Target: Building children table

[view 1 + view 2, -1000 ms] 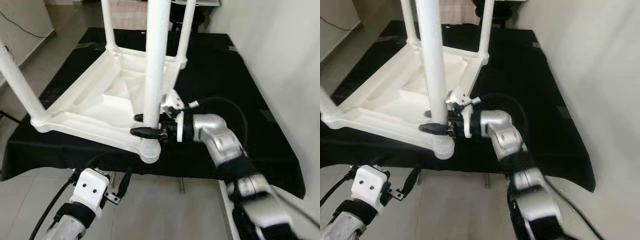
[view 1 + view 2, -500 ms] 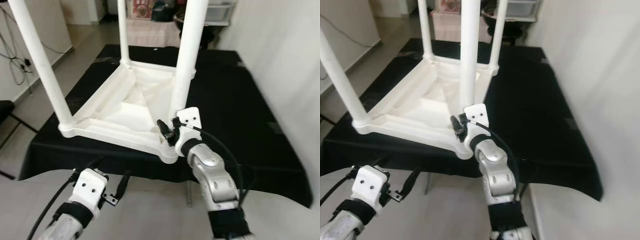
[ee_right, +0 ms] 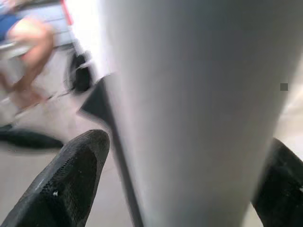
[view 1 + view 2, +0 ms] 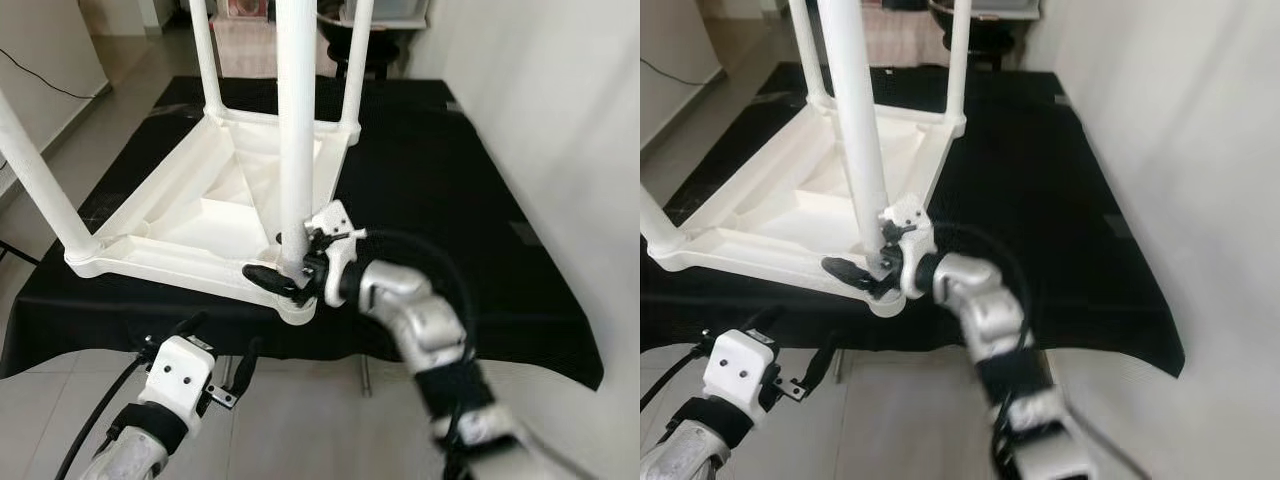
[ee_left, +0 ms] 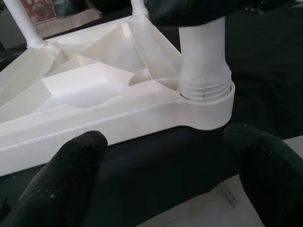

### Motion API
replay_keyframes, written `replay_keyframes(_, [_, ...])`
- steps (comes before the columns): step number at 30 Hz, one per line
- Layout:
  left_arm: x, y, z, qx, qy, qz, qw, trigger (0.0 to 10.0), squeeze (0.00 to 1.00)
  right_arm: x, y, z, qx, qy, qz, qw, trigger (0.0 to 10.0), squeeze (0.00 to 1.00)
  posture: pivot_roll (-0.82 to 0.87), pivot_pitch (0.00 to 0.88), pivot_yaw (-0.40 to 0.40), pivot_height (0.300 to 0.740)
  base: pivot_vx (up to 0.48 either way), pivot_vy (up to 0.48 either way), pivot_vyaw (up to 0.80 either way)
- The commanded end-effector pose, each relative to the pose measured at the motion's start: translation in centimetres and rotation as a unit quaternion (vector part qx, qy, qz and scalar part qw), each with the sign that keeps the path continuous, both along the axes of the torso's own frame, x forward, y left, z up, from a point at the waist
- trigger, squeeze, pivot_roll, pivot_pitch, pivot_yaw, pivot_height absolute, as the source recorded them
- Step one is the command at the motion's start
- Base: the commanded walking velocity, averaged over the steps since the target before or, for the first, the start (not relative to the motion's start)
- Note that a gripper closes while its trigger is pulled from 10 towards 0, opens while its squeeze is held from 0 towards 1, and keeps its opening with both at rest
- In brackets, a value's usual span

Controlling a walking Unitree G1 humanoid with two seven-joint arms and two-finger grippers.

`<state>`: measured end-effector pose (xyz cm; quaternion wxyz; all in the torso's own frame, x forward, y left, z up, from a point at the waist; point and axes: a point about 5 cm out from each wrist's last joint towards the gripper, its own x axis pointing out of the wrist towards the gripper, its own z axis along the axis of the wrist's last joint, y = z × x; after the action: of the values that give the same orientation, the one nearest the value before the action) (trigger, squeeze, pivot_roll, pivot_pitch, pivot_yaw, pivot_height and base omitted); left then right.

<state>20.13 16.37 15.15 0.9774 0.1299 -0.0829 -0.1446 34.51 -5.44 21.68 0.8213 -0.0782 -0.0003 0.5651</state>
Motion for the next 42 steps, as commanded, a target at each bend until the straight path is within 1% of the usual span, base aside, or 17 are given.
replay_keyframes(1, [-0.3,-0.2,0.0,-0.001,0.0,0.001,1.0,10.0,0.0,-0.2,0.5,-0.7,-0.018,0.006,0.047,0.999,10.0,0.0,0.04,0.154,-0.076,0.74,0.0,0.0,0.0])
replay_keyframes(5, [-0.4,-0.4,0.1,-0.003,-0.001,0.0,1.0,10.0,0.0,0.7,0.4,-0.1,-0.023,0.016,0.063,0.998,10.0,0.0,0.04,0.165,-0.077,0.74,0.0,0.0,0.0])
replay_keyframes(6, [-0.4,-0.5,0.1,-0.004,-0.001,0.0,1.0,10.0,0.0,0.8,0.3,0.2,-0.024,0.018,0.073,0.997,0.0,0.0,0.04,0.173,-0.082,0.74,0.0,0.0,0.0])
replay_keyframes(19, [-0.3,-1.1,0.3,-0.013,-0.007,0.0,1.0,10.0,0.0,0.9,-1.3,0.7,-0.006,0.019,0.09,0.996,0.0,0.0,-0.01,0.185,-0.105,0.74,0.0,0.0,0.0])
replay_keyframes(23, [-0.2,-1.0,0.3,-0.013,-0.007,-0.001,1.0,10.0,0.0,1.1,-2.5,-0.6,0.019,0.02,-0.074,0.997,0.0,0.0,-0.02,0.192,-0.106,0.74,0.0,0.0,0.0])
replay_keyframes(24, [-0.2,-1.0,0.3,-0.013,-0.007,-0.001,1.0,10.0,0.0,1.1,-2.5,-0.6,0.019,0.02,-0.074,0.997,0.0,0.0,-0.02,0.192,-0.106,0.74,0.0,0.0,0.0])
replay_keyframes(25, [-0.1,-0.9,0.3,-0.013,-0.007,0.0,1.0,10.0,0.0,1.2,-2.8,-1.2,0.027,0.01,-0.181,0.983,0.0,0.0,-0.02,0.193,-0.106,0.74,0.0,0.0,0.0])
replay_keyframes(26, [-0.1,-0.9,0.3,-0.013,-0.007,0.0,1.0,10.0,0.0,1.2,-2.8,-1.2,0.027,0.01,-0.181,0.983,0.0,0.0,-0.02,0.193,-0.106,0.74,0.0,0.0,0.0])
replay_keyframes(27, [-0.1,-0.7,0.3,-0.012,-0.007,0.0,1.0,10.0,0.0,1.5,-3.6,-2.1,0.028,0.011,-0.323,0.946,0.0,0.0,-0.04,0.196,-0.097,0.74,0.0,0.0,0.0])
replay_keyframes(28, [-0.1,-0.7,0.3,-0.012,-0.007,0.0,1.0,10.0,0.0,1.5,-3.6,-2.1,0.028,0.011,-0.323,0.946,0.0,0.0,-0.04,0.196,-0.097,0.74,0.0,0.0,0.0])
replay_keyframes(29, [0.1,-0.7,0.3,-0.012,-0.008,0.001,1.0,10.0,0.0,-0.9,-2.3,-4.4,0.019,0.037,-0.356,0.933,0.0,0.0,-0.04,0.194,-0.089,0.74,0.0,0.0,0.0])
replay_keyframes(31, [0.3,-0.6,0.3,-0.011,-0.008,0.001,1.0,10.0,0.0,-2.9,-0.9,-5.8,0.013,0.055,-0.374,0.926,0.0,0.0,-0.03,0.199,-0.085,0.74,0.0,0.0,0.0])
replay_keyframes(37, [0.6,-0.6,0.1,-0.009,-0.006,0.0,1.0,10.0,0.0,-3.6,1.0,-5.6,0.019,0.054,-0.348,0.936,0.0,0.0,-0.03,0.17,-0.094,0.74,0.0,0.0,0.0])
replay_keyframes(38, [0.6,-0.5,0.1,-0.009,-0.008,0.003,1.0,10.0,0.0,-3.1,1.0,-5.3,0.024,0.052,-0.34,0.939,1.5,0.0,-0.03,0.17,-0.095,0.74,0.0,0.0,0.0])
replay_keyframes(39, [0.6,-0.5,0.1,-0.009,-0.008,0.003,1.0,10.0,0.0,-3.1,1.0,-5.3,0.024,0.052,-0.34,0.939,1.5,0.0,-0.03,0.17,-0.095,0.74,0.0,0.0,0.0])
replay_keyframes(40, [0.6,-0.5,0.1,-0.009,-0.01,0.008,1.0,10.0,0.0,-2.6,1.1,-4.9,0.028,0.048,-0.317,0.947,10.0,0.0,-0.03,0.167,-0.095,0.74,0.0,0.0,0.0])
replay_keyframes(42, [0.6,-0.4,0.1,-0.009,-0.011,0.011,1.0,10.0,0.0,-2.4,1.2,-4.5,0.032,0.045,-0.306,0.95,10.0,0.0,-0.03,0.167,-0.095,0.74,0.0,0.0,0.0])
